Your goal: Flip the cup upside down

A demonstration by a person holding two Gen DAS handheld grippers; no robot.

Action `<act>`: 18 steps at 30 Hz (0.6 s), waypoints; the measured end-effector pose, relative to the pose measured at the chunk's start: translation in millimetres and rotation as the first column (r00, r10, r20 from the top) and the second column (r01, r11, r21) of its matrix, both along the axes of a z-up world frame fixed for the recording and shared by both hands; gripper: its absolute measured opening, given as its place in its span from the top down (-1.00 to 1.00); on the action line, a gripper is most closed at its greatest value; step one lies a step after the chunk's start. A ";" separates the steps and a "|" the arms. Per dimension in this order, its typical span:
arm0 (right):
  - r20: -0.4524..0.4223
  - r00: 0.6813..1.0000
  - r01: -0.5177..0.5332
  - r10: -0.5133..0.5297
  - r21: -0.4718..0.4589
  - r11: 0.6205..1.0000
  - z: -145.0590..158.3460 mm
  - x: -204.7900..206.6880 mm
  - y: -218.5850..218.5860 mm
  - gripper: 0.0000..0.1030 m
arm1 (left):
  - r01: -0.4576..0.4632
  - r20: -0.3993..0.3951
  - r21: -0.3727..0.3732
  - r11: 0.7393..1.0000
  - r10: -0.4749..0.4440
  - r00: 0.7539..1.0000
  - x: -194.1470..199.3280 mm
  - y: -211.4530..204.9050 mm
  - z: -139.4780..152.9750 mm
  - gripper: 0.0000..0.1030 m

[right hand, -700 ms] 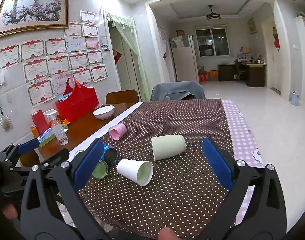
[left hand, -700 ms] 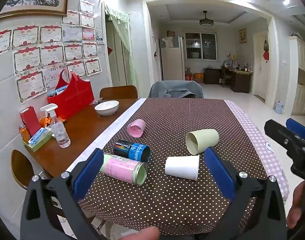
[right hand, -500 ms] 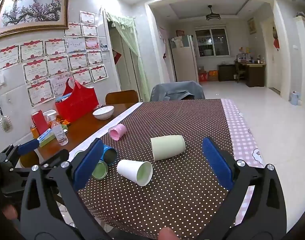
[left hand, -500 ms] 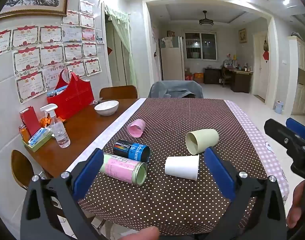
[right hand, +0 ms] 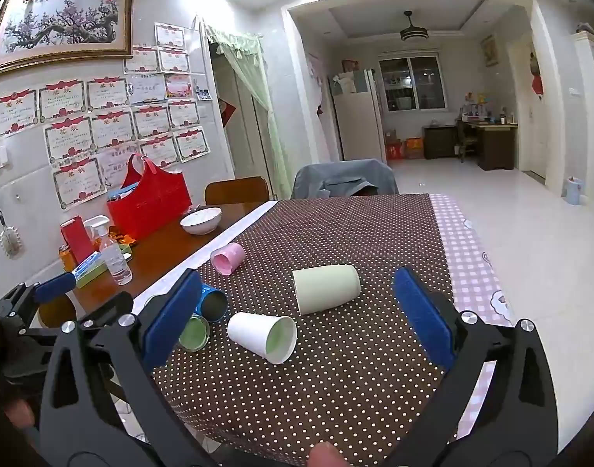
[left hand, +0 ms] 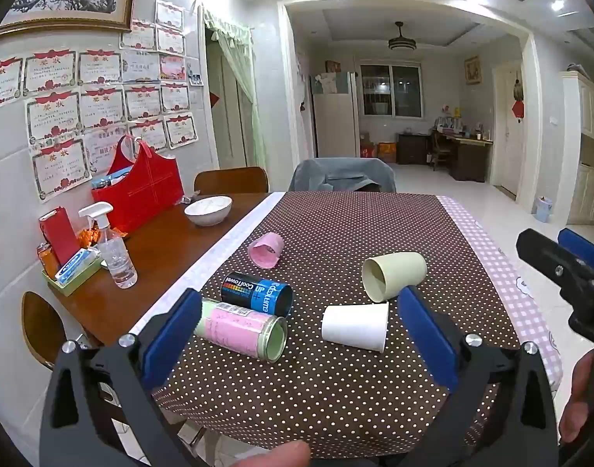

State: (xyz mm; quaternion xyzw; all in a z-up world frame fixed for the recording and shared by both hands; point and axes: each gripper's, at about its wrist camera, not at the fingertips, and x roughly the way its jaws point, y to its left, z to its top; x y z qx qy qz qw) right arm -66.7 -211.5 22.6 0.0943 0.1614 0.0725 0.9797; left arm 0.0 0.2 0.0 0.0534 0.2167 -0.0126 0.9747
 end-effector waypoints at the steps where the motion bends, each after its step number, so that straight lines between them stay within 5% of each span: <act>1: 0.000 1.000 0.001 -0.001 -0.001 1.000 -0.1 0.1 0.1 -0.88 | 0.000 0.000 0.000 1.000 0.000 1.000 0.0 -0.1 0.0 -0.92; 18: 0.002 1.000 0.001 -0.001 -0.001 1.000 0.4 1.1 2.3 -0.88 | 0.000 -0.002 -0.001 1.000 0.000 1.000 -0.4 -0.1 0.0 -0.92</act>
